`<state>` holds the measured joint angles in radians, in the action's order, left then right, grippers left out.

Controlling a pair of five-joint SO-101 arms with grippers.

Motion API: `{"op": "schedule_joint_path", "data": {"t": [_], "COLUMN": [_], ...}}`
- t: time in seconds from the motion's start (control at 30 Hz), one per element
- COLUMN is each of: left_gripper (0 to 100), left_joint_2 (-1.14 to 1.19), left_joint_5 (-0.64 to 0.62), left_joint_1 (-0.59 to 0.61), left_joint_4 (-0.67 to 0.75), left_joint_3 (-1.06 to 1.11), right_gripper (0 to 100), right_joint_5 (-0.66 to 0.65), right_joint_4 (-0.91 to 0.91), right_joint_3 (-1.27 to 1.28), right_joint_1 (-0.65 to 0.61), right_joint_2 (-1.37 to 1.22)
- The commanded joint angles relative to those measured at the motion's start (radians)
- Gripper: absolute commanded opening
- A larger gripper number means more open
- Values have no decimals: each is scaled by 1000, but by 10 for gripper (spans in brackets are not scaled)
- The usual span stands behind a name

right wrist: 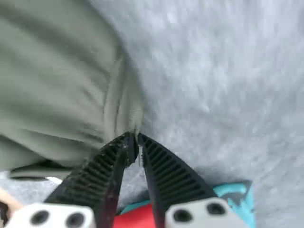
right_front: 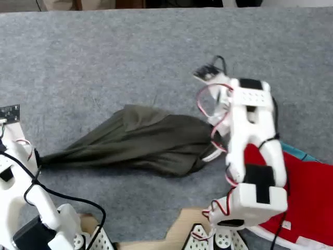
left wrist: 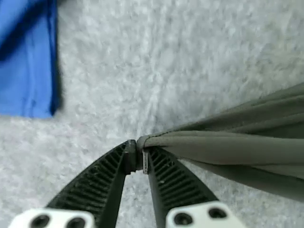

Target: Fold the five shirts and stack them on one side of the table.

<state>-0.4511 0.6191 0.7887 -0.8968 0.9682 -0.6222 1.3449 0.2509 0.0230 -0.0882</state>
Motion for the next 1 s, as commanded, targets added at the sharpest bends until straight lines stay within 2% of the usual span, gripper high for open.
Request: {"op": "schedule_joint_path", "data": {"t": [0.0, 0.2, 0.37, 0.43, 0.57, 0.77, 0.97], "left_gripper": [18, 18, 18, 18, 18, 18, 18], "left_joint_2": [-33, -33, -33, -33, -33, -33, -33], "left_joint_5": [8, 3, 3, 3, 3, 2, 2], "left_joint_1": [-2, -2, -3, -3, -3, -2, 0], "left_joint_4": [12, 12, 12, 12, 12, 12, 12], "left_joint_3": [21, 38, 38, 38, 38, 38, 38], "right_gripper": [23, 40, 223, 249, 214, 140, 134], "right_joint_5": [38, 81, 91, 92, 137, 161, 161], "right_joint_4": [118, 288, 334, 330, 322, 439, 440], "right_joint_3": [-217, -616, -865, -938, -1101, -1359, -1368], "right_joint_1": [-130, -231, -285, -323, -417, -486, -478], "right_joint_2": [22, -62, -266, -377, -631, -938, -1069]}}
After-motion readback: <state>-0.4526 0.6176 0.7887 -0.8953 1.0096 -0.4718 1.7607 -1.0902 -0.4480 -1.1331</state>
